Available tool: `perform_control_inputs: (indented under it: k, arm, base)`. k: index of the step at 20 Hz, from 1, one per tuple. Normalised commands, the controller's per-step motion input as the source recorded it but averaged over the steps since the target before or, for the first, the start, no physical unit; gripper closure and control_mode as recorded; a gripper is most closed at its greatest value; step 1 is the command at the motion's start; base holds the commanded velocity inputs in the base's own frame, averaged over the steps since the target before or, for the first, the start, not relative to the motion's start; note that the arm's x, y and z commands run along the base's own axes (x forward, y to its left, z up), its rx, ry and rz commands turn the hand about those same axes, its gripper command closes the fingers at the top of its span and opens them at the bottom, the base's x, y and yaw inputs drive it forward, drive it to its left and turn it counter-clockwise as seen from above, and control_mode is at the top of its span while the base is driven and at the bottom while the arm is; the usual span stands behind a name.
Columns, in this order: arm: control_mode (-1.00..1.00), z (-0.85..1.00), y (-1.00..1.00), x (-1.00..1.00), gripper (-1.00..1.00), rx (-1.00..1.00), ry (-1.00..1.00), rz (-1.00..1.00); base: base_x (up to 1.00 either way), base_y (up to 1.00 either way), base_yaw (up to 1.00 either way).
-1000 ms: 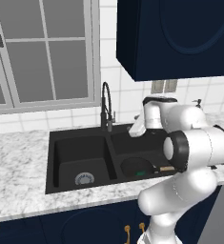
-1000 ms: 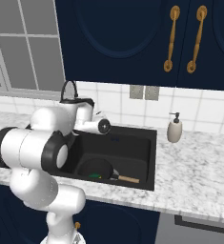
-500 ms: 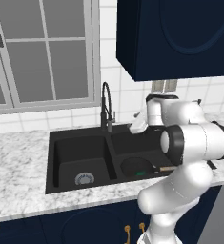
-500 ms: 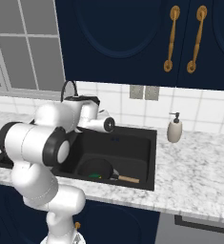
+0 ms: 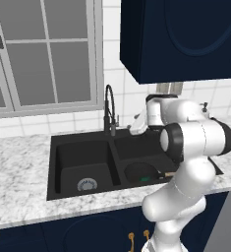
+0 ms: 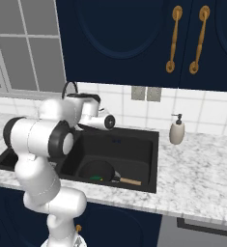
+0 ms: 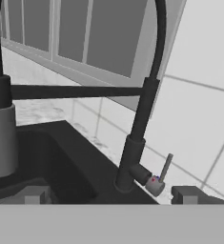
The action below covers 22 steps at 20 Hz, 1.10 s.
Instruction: Pick the pan and sponge and place them into the sink. Then turn on the water.
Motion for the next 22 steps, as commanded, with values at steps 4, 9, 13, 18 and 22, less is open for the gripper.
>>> perform_control_inputs:
  k: [4, 9, 13, 18, 22]
  arm:
    - [-1.00, -0.04, 0.26, 0.43, -1.00, 0.00, 0.00, 0.00]
    - [-1.00, -0.06, 0.18, 0.54, -1.00, 0.00, 0.00, 0.00]
    - [-1.00, -0.13, -0.01, 0.50, -1.00, 0.00, 0.00, 0.00]
    - [-1.00, -0.22, -0.02, 0.49, -1.00, 0.00, 0.00, 0.00]
    - [-1.00, -0.26, 0.00, 0.50, -1.00, 0.00, 0.00, 0.00]
  base:
    - [0.00, 0.00, 0.00]
    - [0.00, 0.00, 0.00]
    - [0.00, 0.00, 0.00]
    - [0.00, 0.00, 0.00]
    - [0.00, 0.00, 0.00]
